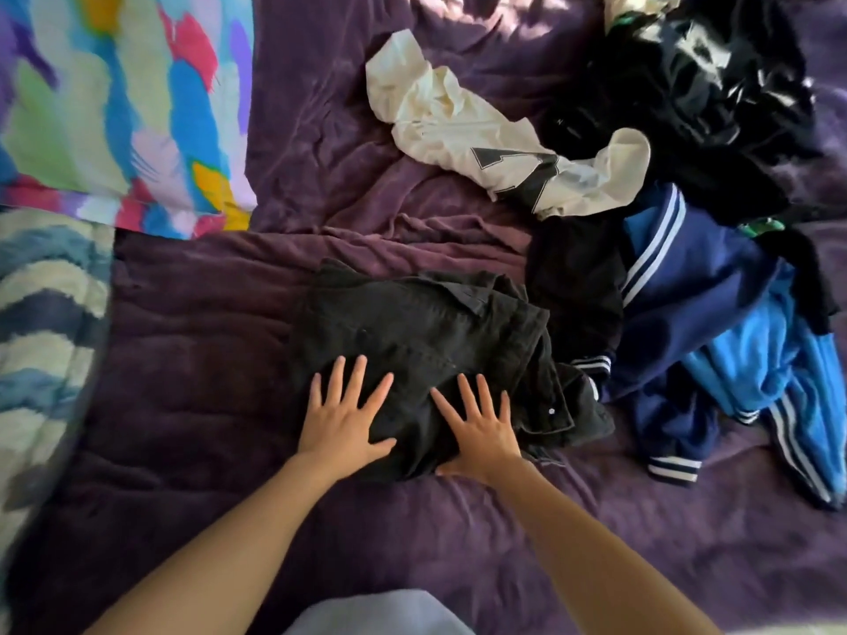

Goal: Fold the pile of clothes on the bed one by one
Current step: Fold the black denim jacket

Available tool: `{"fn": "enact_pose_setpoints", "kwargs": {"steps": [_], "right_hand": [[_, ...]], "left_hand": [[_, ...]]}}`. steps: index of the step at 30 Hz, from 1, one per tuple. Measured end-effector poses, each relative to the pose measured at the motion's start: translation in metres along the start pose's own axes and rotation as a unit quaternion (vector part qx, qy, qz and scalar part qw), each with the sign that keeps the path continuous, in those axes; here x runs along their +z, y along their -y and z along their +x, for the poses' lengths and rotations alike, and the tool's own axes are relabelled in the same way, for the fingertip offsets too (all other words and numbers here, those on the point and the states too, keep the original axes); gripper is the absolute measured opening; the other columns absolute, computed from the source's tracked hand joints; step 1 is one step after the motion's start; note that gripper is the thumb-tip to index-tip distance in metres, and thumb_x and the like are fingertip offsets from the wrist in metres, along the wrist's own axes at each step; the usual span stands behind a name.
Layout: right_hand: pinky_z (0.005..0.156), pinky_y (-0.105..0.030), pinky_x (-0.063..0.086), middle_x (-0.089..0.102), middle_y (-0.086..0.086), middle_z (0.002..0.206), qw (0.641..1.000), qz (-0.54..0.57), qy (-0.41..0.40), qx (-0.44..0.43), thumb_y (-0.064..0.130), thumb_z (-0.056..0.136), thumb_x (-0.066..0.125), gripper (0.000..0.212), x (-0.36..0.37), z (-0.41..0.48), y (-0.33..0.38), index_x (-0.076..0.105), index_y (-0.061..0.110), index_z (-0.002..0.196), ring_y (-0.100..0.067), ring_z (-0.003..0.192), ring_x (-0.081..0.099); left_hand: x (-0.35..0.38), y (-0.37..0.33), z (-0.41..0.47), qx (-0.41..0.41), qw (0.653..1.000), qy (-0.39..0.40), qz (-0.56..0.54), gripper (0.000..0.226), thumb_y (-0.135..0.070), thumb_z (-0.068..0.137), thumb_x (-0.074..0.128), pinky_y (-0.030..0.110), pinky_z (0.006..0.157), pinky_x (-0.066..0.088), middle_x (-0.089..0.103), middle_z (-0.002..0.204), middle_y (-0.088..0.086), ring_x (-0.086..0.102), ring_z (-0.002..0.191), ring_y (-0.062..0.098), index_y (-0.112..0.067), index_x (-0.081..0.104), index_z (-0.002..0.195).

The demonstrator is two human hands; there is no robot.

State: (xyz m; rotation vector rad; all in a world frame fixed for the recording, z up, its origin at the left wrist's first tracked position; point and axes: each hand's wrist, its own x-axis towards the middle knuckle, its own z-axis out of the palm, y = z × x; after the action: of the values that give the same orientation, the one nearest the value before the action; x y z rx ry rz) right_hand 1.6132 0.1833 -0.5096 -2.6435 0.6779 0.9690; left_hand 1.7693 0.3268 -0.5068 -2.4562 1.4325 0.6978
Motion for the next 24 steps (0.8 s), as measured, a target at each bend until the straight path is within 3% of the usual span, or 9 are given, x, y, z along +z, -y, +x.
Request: {"fn": "enact_pose_setpoints", "kwargs": {"steps": [4,6,8,9,12,15,17,20,24], "right_hand": [[0.111,-0.061,-0.003,-0.013,-0.012,0.157,1.000,0.009,0.011,0.006,0.065,0.067,0.067,0.117,-0.007,0.005,0.002,-0.014,0.037,0.146,-0.036,0.143,-0.014],[0.108,-0.063,0.016,0.010,-0.017,0.156,0.997,-0.020,-0.069,0.013,0.065,0.055,0.075,0.116,-0.008,-0.007,0.007,0.016,0.032,0.149,-0.039,0.143,0.013],[0.091,-0.062,0.042,0.046,-0.020,0.138,0.988,-0.023,-0.153,0.013,0.058,0.034,0.086,0.107,0.005,-0.024,0.014,0.054,0.026,0.131,-0.038,0.128,0.045],[0.085,-0.062,0.045,0.055,-0.019,0.131,0.984,-0.022,-0.178,0.010,0.053,0.030,0.089,0.101,0.016,-0.032,0.020,0.062,0.025,0.123,-0.037,0.127,0.046],[0.081,-0.064,0.045,0.056,-0.020,0.128,0.984,-0.027,-0.175,0.021,0.047,0.025,0.091,0.100,0.038,-0.042,0.037,0.065,0.026,0.119,-0.036,0.132,0.029],[0.079,-0.064,0.045,0.061,-0.021,0.122,0.980,-0.048,-0.183,0.067,0.033,0.031,0.093,0.094,0.029,-0.023,0.042,0.063,0.030,0.120,-0.041,0.120,0.051],[0.080,-0.063,0.046,0.064,-0.020,0.117,0.974,-0.074,-0.202,0.075,0.029,0.043,0.091,0.083,0.016,-0.010,0.038,0.063,0.029,0.121,-0.040,0.110,0.060],[0.078,-0.056,0.052,0.070,-0.015,0.100,0.964,-0.087,-0.250,0.025,0.031,0.046,0.090,0.076,0.008,-0.009,0.028,0.066,0.025,0.118,-0.036,0.093,0.067],[0.068,-0.036,0.058,0.071,-0.005,0.077,0.951,-0.078,-0.298,-0.024,0.027,0.041,0.090,0.069,-0.013,-0.023,0.021,0.072,0.024,0.108,-0.024,0.070,0.069]], "left_hand": [[-0.001,0.005,0.010,0.007,0.999,0.041,-0.003,0.090,-0.072,0.081,0.037,0.052,0.113,0.000,-0.021,0.155,0.009,-0.017,0.142,0.033,-0.037,-0.013,0.147],[-0.008,0.006,0.006,0.020,0.999,0.042,-0.004,0.091,-0.071,0.081,0.040,0.053,0.113,0.003,-0.019,0.156,0.012,-0.015,0.143,0.035,-0.035,-0.011,0.147],[-0.016,0.010,-0.002,0.063,0.998,-0.026,0.002,0.098,-0.068,0.072,0.060,0.055,0.110,0.020,0.007,0.155,0.022,0.010,0.143,0.040,-0.028,0.014,0.150],[-0.017,0.012,-0.009,0.091,0.994,-0.062,0.005,0.101,-0.063,0.061,0.073,0.057,0.103,0.032,0.028,0.148,0.026,0.030,0.136,0.042,-0.022,0.033,0.145],[0.009,0.026,-0.037,0.170,0.969,-0.161,0.072,0.096,-0.047,0.050,0.083,0.059,0.091,0.043,0.052,0.132,0.025,0.045,0.125,0.038,-0.018,0.043,0.133],[0.027,0.040,-0.054,0.167,0.958,-0.205,0.107,0.088,-0.025,0.066,0.066,0.059,0.088,0.048,0.055,0.131,0.020,0.046,0.123,0.040,-0.024,0.025,0.144],[0.022,0.047,-0.049,0.117,0.971,-0.180,0.109,0.108,-0.017,0.061,0.072,0.061,0.089,0.043,0.051,0.134,0.020,0.048,0.121,0.044,-0.027,0.010,0.149],[0.008,0.051,-0.033,0.108,0.981,-0.129,0.098,0.125,-0.027,0.025,0.095,0.066,0.086,0.041,0.053,0.131,0.023,0.051,0.117,0.048,-0.026,0.041,0.138],[-0.016,0.054,-0.029,0.140,0.983,-0.095,0.070,0.109,-0.031,0.016,0.096,0.054,0.072,0.053,0.064,0.109,0.026,0.064,0.093,0.044,-0.016,0.065,0.119]]}}
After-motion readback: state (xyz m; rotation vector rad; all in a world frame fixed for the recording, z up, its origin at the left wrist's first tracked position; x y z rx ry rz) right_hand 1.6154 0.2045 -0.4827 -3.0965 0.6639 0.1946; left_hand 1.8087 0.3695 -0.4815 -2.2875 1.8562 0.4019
